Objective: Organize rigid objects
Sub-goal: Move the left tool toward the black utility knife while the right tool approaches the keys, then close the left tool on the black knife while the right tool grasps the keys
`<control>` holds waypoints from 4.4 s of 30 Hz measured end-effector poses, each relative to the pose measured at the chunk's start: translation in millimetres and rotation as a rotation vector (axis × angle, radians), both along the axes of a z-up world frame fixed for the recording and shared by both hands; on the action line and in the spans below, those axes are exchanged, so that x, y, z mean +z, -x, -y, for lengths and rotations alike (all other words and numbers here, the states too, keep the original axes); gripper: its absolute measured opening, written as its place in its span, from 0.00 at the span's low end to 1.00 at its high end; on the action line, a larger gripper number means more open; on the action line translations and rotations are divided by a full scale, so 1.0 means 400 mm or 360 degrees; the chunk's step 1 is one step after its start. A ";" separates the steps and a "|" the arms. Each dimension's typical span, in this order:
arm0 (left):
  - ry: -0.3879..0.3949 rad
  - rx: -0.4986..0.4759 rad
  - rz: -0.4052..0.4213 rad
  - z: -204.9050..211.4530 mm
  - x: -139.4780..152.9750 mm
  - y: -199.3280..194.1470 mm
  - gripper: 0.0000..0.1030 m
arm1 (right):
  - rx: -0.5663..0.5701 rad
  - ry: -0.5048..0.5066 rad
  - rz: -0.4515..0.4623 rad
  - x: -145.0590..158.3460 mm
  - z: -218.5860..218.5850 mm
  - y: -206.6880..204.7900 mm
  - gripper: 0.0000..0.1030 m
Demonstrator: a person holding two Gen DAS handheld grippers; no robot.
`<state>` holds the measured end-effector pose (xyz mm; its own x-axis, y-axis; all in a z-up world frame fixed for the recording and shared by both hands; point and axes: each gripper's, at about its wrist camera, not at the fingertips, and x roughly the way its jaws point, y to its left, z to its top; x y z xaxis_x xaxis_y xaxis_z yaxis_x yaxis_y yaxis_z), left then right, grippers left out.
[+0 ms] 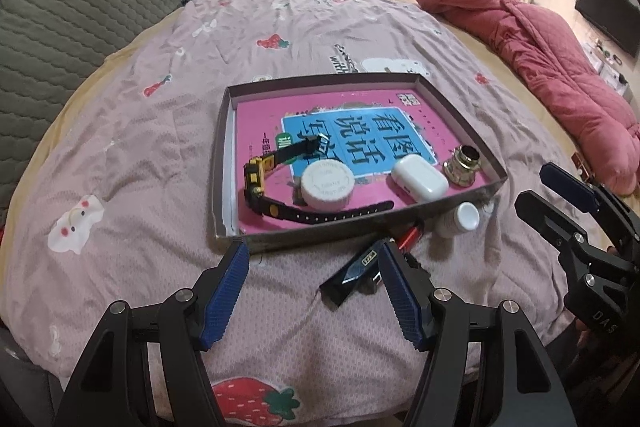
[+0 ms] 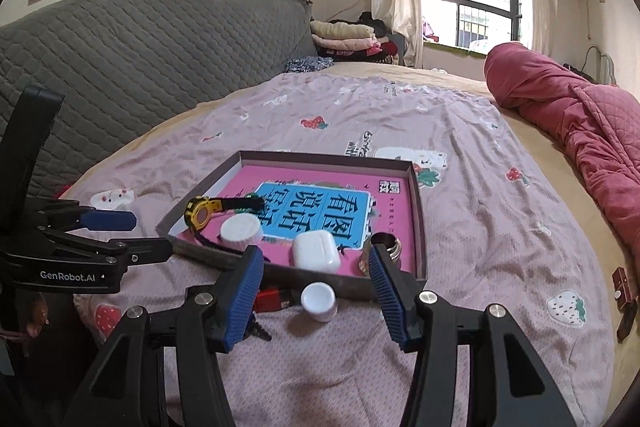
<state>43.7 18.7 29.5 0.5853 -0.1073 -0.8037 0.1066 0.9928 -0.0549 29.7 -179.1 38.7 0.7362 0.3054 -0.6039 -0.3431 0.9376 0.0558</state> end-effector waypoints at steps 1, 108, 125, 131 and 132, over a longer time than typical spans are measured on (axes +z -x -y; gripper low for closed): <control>-0.0001 -0.0003 -0.0003 0.000 -0.002 0.001 0.67 | 0.0004 -0.0001 -0.0007 -0.001 -0.002 0.003 0.53; 0.0253 -0.0348 -0.0291 0.054 -0.222 -0.138 0.44 | 0.0404 0.0142 -0.0437 -0.243 -0.151 -0.060 0.45; 0.0273 -0.0390 -0.0322 0.071 -0.222 -0.131 0.32 | 0.0448 0.0136 -0.0464 -0.245 -0.152 -0.058 0.29; 0.0276 -0.0372 -0.0306 0.068 -0.217 -0.118 0.29 | 0.0411 0.0124 -0.0475 -0.238 -0.137 -0.062 0.29; 0.0285 -0.0363 -0.0305 0.067 -0.218 -0.115 0.28 | 0.0403 0.0122 -0.0477 -0.237 -0.135 -0.064 0.29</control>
